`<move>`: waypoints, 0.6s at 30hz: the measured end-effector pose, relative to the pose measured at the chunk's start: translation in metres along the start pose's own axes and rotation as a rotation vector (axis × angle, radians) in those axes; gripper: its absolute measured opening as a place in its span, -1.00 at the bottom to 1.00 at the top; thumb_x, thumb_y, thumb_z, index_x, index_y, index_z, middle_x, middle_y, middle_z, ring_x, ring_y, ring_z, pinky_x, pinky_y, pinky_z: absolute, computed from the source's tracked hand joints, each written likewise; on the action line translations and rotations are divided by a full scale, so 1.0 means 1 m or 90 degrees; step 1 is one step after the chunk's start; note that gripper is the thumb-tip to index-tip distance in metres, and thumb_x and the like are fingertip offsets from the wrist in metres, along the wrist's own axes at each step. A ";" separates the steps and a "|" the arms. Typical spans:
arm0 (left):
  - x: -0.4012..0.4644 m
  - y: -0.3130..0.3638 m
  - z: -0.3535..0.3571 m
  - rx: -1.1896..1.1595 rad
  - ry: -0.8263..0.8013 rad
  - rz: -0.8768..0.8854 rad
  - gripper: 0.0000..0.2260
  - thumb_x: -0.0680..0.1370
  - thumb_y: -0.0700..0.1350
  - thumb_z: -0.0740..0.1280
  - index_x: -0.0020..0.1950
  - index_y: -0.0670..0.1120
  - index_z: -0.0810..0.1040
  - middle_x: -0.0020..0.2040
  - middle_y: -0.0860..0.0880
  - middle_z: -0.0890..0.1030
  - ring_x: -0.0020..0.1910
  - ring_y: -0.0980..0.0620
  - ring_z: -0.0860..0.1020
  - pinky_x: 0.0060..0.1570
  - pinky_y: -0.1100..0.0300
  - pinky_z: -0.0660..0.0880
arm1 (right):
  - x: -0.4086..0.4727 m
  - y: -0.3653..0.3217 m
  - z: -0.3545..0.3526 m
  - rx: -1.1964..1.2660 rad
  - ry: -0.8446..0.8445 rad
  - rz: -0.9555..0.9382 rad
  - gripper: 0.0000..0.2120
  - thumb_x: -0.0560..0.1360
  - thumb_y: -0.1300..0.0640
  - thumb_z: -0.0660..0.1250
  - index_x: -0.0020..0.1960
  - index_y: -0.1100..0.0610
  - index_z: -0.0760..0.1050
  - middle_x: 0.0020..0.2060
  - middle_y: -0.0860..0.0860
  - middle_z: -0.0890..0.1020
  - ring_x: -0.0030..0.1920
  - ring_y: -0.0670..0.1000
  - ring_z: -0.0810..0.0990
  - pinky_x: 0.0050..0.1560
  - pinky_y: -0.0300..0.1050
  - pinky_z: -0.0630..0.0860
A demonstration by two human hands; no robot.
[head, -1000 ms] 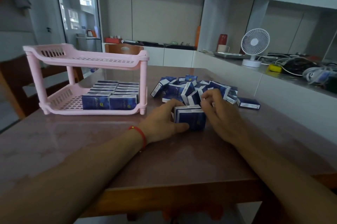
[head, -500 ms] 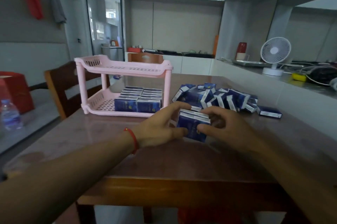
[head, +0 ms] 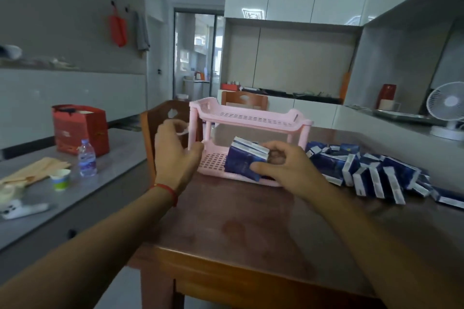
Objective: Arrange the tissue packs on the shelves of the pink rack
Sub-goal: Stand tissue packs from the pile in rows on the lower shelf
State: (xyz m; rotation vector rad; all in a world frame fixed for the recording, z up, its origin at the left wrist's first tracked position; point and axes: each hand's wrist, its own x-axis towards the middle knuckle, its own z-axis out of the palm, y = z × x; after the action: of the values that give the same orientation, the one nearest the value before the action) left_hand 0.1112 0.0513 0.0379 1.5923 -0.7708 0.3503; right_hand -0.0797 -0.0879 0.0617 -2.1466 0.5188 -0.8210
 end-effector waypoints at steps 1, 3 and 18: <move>0.007 -0.008 0.000 0.030 0.023 -0.029 -0.52 0.38 -0.08 0.45 0.26 -0.02 0.39 0.18 0.00 0.48 0.14 -0.02 0.51 0.19 -0.05 0.56 | 0.008 -0.004 0.006 0.009 0.010 0.007 -0.64 0.40 0.13 0.56 0.16 0.04 0.57 -0.10 -0.15 0.68 -0.16 -0.25 0.65 -0.13 -0.40 0.56; 0.012 -0.023 0.006 0.025 -0.062 -0.087 -0.42 0.38 -0.08 0.48 0.36 -0.06 0.37 0.29 -0.08 0.49 0.24 -0.07 0.50 0.30 -0.03 0.49 | 0.024 -0.009 0.020 0.024 0.028 0.022 -0.67 0.39 0.13 0.57 0.12 0.03 0.58 -0.13 -0.15 0.67 -0.16 -0.20 0.65 -0.16 -0.38 0.56; 0.013 -0.035 0.011 -0.045 -0.250 -0.127 -0.56 0.50 -0.17 0.45 0.29 0.03 0.34 0.28 -0.02 0.54 0.13 0.06 0.52 0.12 0.13 0.52 | 0.088 -0.008 0.077 0.021 0.047 0.079 -0.57 0.37 0.17 0.57 0.22 0.07 0.59 0.11 -0.02 0.67 0.12 0.02 0.63 0.21 0.05 0.58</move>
State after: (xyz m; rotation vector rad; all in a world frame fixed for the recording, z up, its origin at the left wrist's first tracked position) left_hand 0.1415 0.0378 0.0171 1.6757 -0.8989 -0.1388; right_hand 0.0371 -0.0952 0.0631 -2.0379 0.6656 -0.8355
